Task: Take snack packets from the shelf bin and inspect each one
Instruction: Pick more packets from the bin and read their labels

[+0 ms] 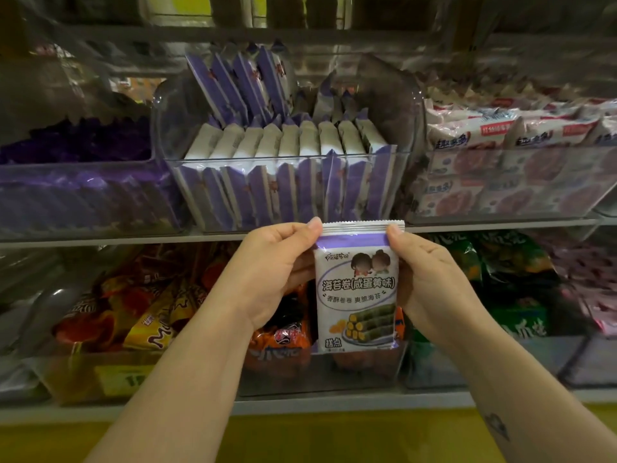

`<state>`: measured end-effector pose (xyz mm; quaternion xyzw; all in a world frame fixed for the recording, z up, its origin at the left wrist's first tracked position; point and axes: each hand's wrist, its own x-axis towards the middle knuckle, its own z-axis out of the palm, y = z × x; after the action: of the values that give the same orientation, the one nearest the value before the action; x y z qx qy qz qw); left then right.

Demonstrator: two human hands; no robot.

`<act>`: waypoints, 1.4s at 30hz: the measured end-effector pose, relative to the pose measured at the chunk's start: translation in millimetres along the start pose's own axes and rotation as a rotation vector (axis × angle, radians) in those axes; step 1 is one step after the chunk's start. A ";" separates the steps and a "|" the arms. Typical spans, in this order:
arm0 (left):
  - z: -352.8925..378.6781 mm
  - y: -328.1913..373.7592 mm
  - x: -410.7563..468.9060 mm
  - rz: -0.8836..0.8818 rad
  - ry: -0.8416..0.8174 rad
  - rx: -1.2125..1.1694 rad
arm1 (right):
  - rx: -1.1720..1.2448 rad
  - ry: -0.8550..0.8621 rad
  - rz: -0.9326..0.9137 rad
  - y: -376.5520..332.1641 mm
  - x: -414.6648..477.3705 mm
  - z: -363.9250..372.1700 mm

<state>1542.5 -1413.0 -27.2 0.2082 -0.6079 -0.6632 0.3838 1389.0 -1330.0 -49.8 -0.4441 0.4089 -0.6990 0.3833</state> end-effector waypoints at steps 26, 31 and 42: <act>-7.1 -10.1 -5.3 -0.293 -0.394 0.150 | -0.012 -0.134 0.183 -13.3 -10.3 -29.2; -6.0 -13.1 -6.4 -0.286 -0.407 0.162 | 0.110 -0.232 0.358 -15.4 -9.8 -36.6; 4.7 -6.2 -8.6 0.173 0.087 0.673 | -0.039 -0.253 0.154 -22.9 -17.1 -26.2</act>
<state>1542.7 -1403.6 -34.0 0.2986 -0.7910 -0.3812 0.3740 1365.9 -1300.0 -41.3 -0.5036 0.4036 -0.5978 0.4755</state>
